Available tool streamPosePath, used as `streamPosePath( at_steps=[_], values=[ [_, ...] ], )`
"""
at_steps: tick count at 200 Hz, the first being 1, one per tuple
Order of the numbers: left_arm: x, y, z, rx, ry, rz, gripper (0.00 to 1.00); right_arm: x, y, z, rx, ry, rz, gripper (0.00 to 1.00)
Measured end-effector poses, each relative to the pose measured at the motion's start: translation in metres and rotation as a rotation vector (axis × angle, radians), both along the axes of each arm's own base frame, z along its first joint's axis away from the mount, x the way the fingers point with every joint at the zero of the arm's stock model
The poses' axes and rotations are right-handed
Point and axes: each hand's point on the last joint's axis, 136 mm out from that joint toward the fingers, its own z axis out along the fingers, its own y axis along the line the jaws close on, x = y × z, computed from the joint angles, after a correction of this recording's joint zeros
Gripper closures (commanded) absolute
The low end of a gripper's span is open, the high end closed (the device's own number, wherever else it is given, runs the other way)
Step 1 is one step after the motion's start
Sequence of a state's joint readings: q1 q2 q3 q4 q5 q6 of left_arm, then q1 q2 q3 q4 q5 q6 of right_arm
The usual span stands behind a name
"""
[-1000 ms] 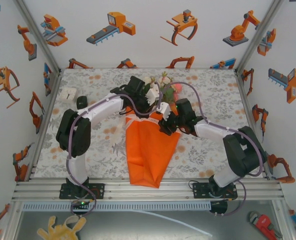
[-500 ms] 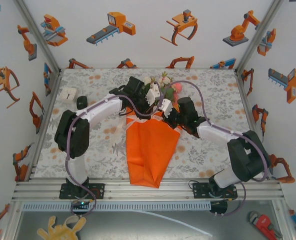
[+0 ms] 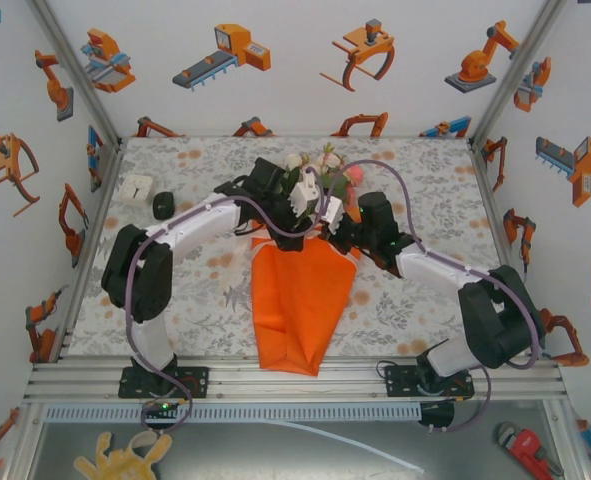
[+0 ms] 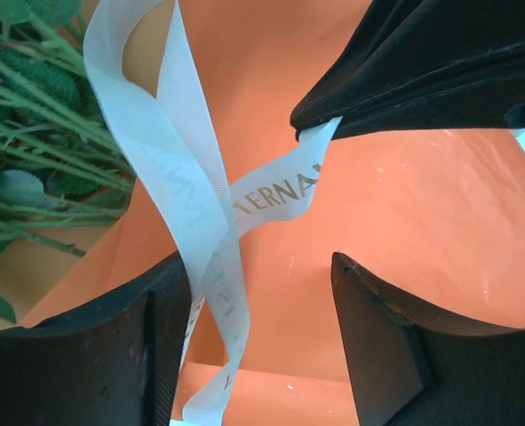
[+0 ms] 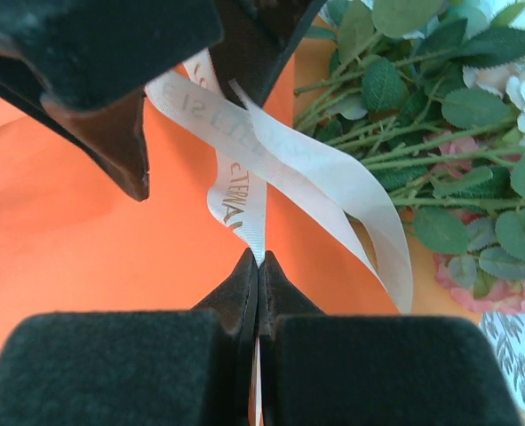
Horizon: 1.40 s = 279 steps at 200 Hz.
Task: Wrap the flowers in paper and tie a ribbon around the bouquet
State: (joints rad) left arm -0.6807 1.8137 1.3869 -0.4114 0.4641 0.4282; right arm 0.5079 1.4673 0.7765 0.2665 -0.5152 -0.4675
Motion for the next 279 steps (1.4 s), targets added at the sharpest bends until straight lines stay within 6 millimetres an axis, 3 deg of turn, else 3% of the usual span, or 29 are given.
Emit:
streamPosePath(
  at_steps=[17,38,91,142,182,201,229,279],
  values=[
    [-0.003,0.009,0.005,-0.014,-0.069,0.011,0.3,-0.006,0.003,0.004,0.013,-0.011,0.025,1.0],
    [-0.015,0.014,0.016,-0.042,-0.162,-0.024,0.12,-0.005,-0.001,0.005,0.022,-0.017,0.013,1.0],
    [-0.013,0.003,0.041,-0.089,-0.334,-0.054,0.02,-0.005,-0.003,0.003,0.041,-0.001,-0.004,1.0],
    [-0.004,-0.004,0.033,-0.061,-0.466,-0.044,0.08,-0.008,-0.008,-0.003,0.067,0.044,-0.017,1.0],
    [0.016,-0.008,0.006,-0.02,-0.425,-0.038,0.07,0.005,-0.016,0.002,0.098,0.053,-0.086,1.0],
    [0.022,-0.011,-0.008,0.007,-0.411,-0.03,0.07,0.004,-0.01,0.007,0.118,0.036,-0.064,1.0],
    [0.029,-0.014,-0.024,0.038,-0.393,-0.027,0.24,0.001,-0.004,0.008,0.139,0.042,-0.04,1.0],
    [0.038,-0.015,-0.024,0.044,-0.386,-0.004,0.75,0.001,-0.002,0.012,0.158,0.042,-0.033,1.0]
  ],
)
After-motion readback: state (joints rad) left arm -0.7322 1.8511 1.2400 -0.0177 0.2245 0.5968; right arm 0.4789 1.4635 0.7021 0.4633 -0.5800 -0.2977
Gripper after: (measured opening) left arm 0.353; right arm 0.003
